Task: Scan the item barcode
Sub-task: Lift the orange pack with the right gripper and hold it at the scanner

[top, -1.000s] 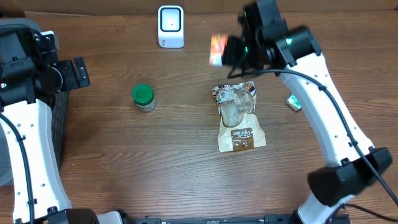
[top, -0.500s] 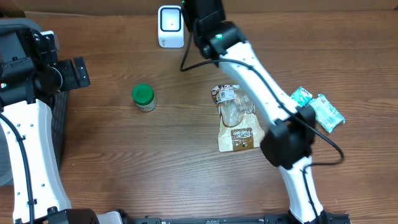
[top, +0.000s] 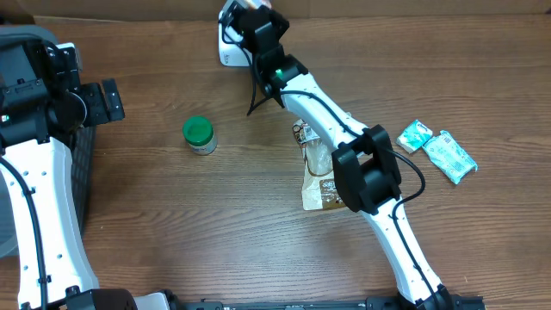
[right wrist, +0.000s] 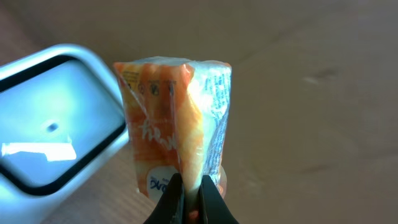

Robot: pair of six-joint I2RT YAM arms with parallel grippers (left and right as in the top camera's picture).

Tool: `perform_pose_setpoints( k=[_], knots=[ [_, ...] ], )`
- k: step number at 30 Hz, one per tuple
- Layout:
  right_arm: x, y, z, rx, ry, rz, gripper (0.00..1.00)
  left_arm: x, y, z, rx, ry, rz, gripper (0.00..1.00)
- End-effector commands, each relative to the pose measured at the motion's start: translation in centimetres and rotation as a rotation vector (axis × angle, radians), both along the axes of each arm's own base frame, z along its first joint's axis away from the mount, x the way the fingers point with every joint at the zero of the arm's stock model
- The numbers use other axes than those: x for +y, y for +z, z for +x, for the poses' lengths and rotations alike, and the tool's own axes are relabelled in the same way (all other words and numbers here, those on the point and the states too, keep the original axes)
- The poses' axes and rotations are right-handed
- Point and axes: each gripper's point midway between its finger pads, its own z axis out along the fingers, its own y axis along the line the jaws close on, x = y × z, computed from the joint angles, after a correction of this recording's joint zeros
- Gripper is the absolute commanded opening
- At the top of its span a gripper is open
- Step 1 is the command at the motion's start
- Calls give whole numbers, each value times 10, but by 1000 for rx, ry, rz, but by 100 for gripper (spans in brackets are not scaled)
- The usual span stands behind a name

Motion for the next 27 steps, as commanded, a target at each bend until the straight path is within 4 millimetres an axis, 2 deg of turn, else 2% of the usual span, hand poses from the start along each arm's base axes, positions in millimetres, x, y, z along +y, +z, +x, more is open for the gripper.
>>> perform_pose_setpoints(
  k=[1, 7, 13, 20, 24, 27],
  knots=[
    [25, -11, -6, 5, 107, -69, 4, 0, 1, 2, -3, -16, 3, 100],
    [37, -9, -11, -3, 137, -72, 4, 0, 1, 2, -3, -16, 3, 100],
    [36, -21, -15, 37, 140, -99, 4, 0, 1, 2, -3, -16, 3, 100],
    [36, -20, -15, 36, 140, -96, 4, 0, 1, 2, -4, -16, 3, 100],
    [36, -9, -15, 31, 110, 4, 4, 0, 1, 2, -4, -16, 3, 100],
    [36, 13, -17, 11, 91, 82, 4, 0, 1, 2, -3, -16, 3, 100]
  ],
)
